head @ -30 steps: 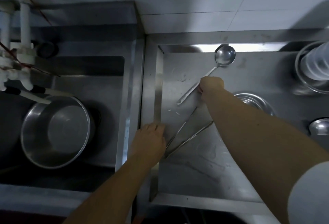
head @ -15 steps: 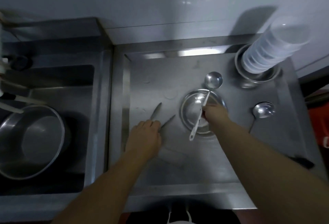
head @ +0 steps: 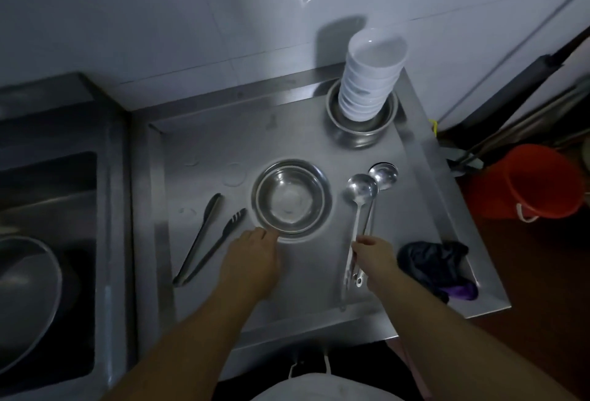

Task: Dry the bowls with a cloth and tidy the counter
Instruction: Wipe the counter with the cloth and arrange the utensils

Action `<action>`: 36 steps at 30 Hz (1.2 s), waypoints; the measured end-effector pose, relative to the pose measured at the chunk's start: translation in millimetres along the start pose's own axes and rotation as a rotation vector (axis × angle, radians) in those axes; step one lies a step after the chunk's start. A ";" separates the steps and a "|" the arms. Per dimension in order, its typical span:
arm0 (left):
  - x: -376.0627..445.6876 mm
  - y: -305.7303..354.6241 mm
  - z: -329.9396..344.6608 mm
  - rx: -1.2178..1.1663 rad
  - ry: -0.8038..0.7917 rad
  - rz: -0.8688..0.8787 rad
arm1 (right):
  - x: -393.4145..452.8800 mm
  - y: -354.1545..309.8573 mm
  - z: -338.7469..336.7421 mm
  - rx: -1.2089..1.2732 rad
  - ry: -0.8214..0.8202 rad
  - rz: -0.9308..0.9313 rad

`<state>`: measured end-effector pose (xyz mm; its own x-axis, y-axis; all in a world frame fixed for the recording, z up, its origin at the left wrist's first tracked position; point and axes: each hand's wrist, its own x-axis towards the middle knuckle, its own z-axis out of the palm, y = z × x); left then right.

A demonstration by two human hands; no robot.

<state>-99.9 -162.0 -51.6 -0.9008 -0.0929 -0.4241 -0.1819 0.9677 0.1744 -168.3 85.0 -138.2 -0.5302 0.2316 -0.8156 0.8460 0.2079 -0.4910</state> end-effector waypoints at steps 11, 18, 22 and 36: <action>-1.6 23.2 14.8 0.039 -0.030 -0.043 | 39.9 -3.0 -47.5 -0.163 0.042 -0.082; -11.8 30.2 23.2 0.029 -0.065 -0.083 | 53.1 -6.8 -48.4 -0.221 0.026 -0.145; -16.7 32.8 23.8 0.040 -0.074 -0.102 | 57.7 -16.4 -45.3 -0.333 0.069 -0.204; -31.8 19.3 21.7 0.048 -0.076 -0.151 | 52.2 -29.9 -39.5 -0.574 0.056 -0.274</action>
<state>-66.2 -135.3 -54.0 -0.8322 -0.2218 -0.5082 -0.2920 0.9544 0.0616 -223.5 128.5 -154.1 -0.7385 0.1440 -0.6587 0.5230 0.7390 -0.4248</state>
